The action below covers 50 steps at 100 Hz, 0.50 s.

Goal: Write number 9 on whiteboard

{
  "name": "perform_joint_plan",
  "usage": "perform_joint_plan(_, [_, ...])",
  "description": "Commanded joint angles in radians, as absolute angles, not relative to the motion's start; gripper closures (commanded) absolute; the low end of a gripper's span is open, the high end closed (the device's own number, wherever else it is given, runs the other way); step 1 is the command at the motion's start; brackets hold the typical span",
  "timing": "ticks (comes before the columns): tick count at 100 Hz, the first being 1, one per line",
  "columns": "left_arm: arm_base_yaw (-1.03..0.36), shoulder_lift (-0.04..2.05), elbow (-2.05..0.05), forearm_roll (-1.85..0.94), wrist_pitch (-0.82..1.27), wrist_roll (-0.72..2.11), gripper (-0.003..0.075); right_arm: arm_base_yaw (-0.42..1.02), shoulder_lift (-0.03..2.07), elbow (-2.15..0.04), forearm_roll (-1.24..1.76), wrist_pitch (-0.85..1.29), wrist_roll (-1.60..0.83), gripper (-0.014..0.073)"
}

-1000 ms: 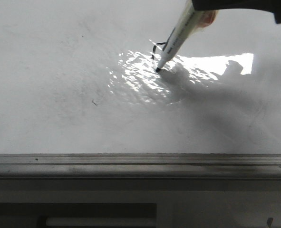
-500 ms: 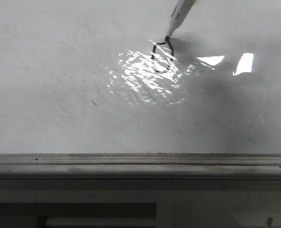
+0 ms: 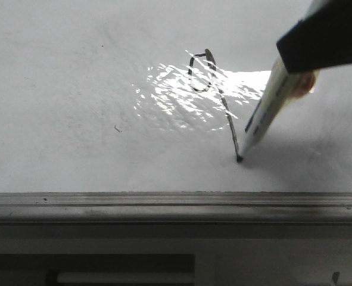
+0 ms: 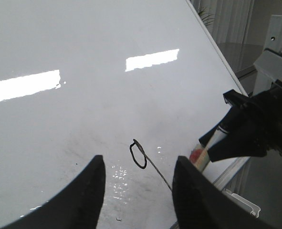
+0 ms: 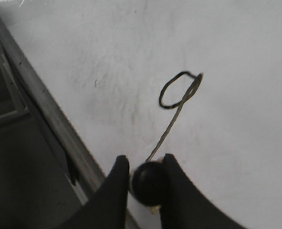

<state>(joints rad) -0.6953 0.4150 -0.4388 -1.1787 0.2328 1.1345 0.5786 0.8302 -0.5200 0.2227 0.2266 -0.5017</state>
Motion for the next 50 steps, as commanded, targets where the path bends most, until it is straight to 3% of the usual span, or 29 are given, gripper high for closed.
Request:
perform_joint_plan(1, [-0.699, 0.421, -0.469, -1.201, 0.214, 1.128, 0.0426, 0.584, 0.829, -0.507, 0.203, 0.206, -0.523, 0.0636])
perform_joint_plan(28, [-0.699, 0.424, -0.469, -1.201, 0.208, 1.128, 0.0423, 0.612, 0.807, -0.621, 0.213, 0.192, -0.523, 0.0636])
perform_joint_plan(50, [-0.699, 0.538, -0.481, -1.170, 0.337, 1.144, 0.0309, 0.743, 0.847, -0.827, 0.217, 0.453, -0.533, 0.0636])
